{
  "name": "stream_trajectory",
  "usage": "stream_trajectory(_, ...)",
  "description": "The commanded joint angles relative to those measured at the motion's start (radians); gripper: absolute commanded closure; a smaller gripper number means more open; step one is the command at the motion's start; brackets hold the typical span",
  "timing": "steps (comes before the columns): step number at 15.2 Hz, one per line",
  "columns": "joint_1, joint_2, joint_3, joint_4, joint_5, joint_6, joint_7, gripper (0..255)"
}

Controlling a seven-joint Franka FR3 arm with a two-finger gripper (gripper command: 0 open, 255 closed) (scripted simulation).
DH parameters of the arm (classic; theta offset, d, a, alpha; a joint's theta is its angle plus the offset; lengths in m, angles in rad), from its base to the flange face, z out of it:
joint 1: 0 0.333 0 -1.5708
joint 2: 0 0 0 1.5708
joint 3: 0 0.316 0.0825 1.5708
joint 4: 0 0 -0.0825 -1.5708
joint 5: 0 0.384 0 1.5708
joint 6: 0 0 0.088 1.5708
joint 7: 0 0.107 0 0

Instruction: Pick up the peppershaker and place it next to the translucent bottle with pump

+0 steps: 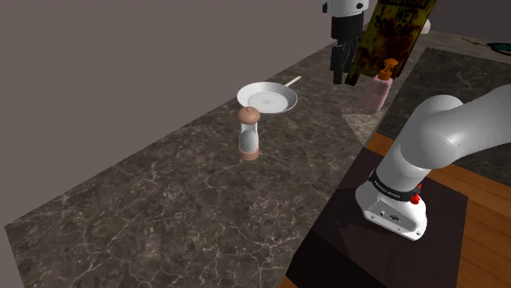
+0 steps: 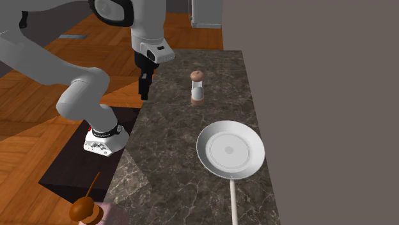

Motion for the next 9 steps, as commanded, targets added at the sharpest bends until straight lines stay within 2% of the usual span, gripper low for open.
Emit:
stream_trajectory(1,0.000,0.000,0.000,0.000,0.000,0.000,0.000,0)
stream_trajectory(9,0.079,0.148,0.129,0.035,0.098,0.181,0.108,0)
